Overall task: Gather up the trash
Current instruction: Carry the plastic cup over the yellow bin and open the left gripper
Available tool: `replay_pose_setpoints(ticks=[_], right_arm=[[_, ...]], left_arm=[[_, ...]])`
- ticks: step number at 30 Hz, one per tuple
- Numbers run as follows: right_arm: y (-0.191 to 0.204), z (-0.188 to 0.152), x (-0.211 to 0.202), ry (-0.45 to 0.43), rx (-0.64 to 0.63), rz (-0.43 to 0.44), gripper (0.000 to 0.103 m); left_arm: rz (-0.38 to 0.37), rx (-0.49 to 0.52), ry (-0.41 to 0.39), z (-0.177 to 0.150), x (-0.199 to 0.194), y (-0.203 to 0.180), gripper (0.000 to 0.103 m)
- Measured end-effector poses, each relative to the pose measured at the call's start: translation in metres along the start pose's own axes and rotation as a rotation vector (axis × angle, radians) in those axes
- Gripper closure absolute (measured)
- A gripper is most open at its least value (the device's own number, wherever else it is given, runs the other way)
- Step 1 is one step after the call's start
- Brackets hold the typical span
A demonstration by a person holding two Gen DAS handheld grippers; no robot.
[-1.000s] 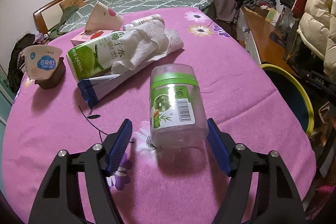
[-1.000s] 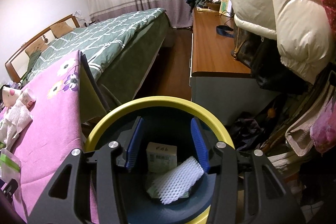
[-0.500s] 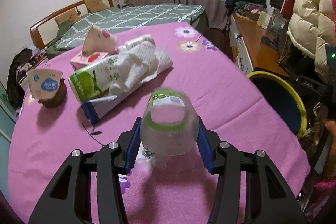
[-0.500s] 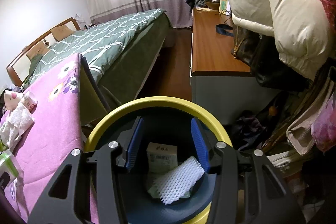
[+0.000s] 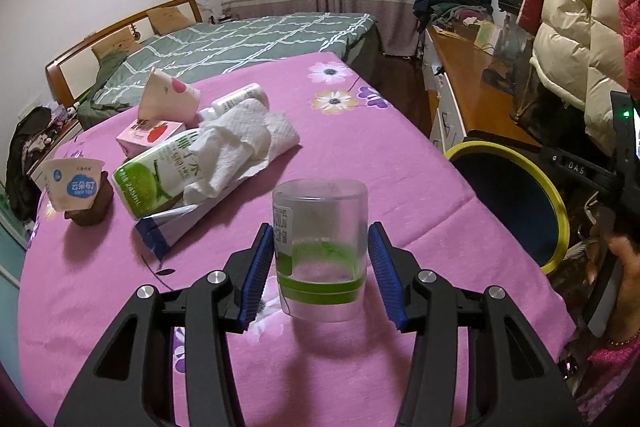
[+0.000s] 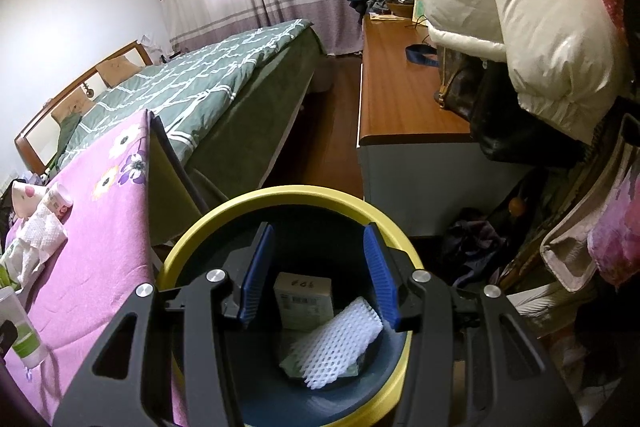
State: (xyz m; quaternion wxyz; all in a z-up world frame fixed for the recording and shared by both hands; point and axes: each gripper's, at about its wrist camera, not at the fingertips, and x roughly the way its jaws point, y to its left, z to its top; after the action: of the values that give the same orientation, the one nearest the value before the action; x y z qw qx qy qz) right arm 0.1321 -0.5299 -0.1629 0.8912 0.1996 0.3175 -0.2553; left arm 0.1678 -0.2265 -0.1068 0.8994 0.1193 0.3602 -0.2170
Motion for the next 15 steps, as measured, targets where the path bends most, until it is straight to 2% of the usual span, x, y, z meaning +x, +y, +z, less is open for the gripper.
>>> replay_pose_setpoints(ticks=[7, 15], right_arm=[[-0.01, 0.001, -0.002, -0.005, 0.014, 0.002, 0.058], [-0.027, 0.002, -0.004, -0.003, 0.023, -0.019, 0.058]], left_arm=[[-0.032, 0.025, -0.016, 0.011, -0.002, -0.018, 0.054], [-0.106, 0.101, -0.036, 0.039, 0.004, -0.065, 0.054]])
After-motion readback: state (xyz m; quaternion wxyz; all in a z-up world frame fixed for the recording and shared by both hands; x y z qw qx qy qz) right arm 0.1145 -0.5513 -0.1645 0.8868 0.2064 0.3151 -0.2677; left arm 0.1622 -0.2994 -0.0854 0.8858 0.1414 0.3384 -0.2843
